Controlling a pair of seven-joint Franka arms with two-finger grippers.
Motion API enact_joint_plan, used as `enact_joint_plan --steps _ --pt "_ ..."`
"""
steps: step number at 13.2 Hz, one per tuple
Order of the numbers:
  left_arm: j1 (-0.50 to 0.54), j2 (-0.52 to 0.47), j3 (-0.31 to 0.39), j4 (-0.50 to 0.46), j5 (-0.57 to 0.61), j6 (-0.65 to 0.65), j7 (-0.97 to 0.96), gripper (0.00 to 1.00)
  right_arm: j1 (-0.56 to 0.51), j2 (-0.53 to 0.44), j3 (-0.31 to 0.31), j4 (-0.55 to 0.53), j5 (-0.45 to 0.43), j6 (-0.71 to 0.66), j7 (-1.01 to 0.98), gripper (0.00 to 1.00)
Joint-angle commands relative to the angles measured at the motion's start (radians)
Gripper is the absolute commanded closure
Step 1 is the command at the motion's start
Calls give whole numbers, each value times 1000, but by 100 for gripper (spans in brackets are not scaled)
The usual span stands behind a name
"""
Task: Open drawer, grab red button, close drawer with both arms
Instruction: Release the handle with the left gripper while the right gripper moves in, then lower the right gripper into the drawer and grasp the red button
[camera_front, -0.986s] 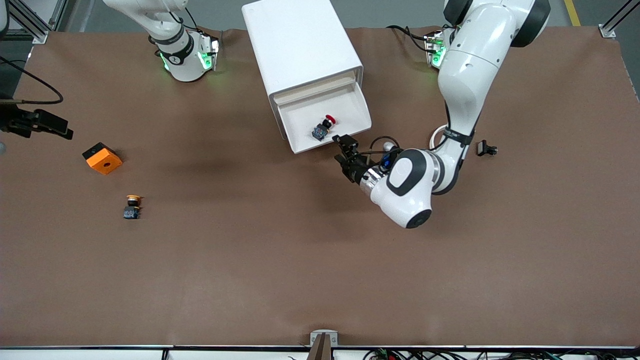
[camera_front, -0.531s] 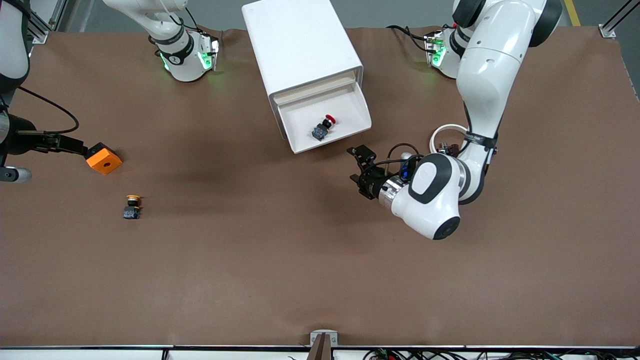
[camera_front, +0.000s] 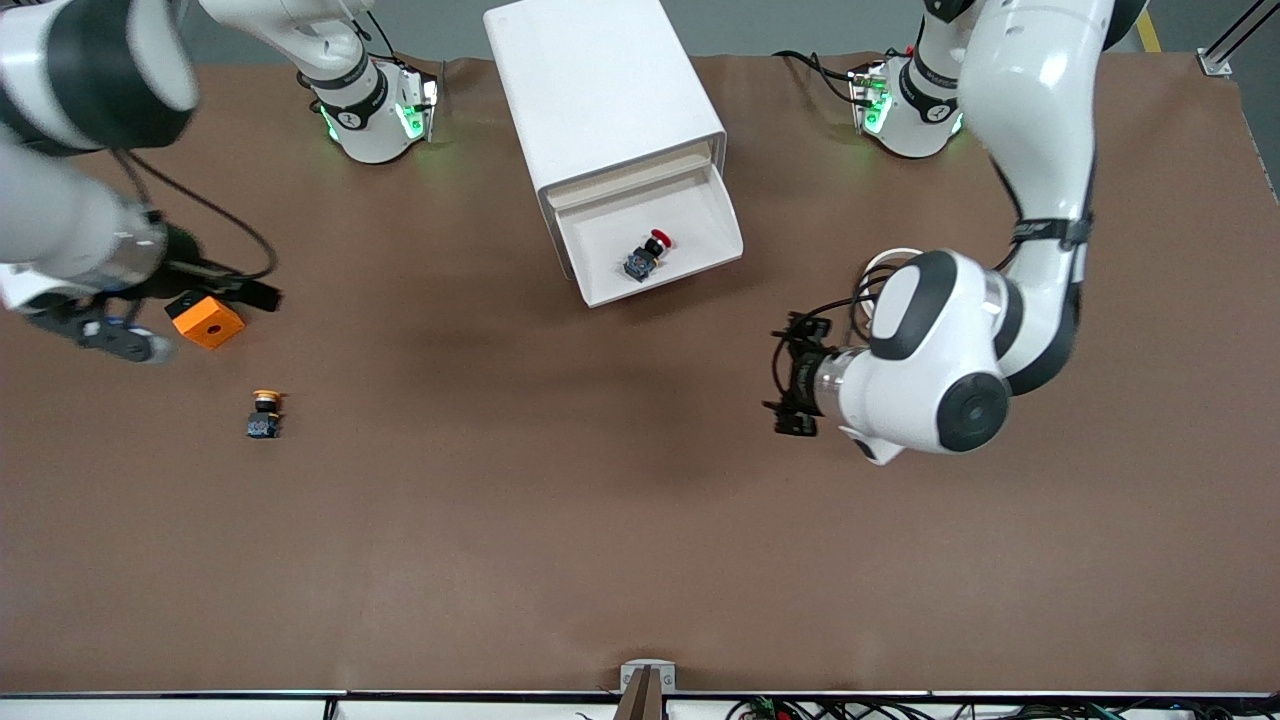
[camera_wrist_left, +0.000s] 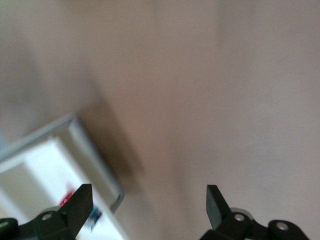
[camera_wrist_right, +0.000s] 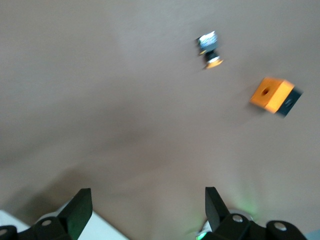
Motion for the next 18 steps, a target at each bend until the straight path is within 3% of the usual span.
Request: enact_joint_plan --steps 1,5,10,13,18 --pt "-17 -51 14 -24 133 24 68 0 163 -7 -11 -3 59 27 249 0" --pt "8 -142 17 -32 296 28 470 0 321 5 -9 -63 138 156 496 0" --pt "103 -249 15 -56 313 21 937 0 523 100 -11 -100 159 345 728 0" --pt "143 -317 15 -81 313 -4 1117 0 621 179 -12 -92 153 441 780 0" --pt "190 -513 11 -280 312 -1 1323 0 691 272 -15 -88 124 543 865 0"
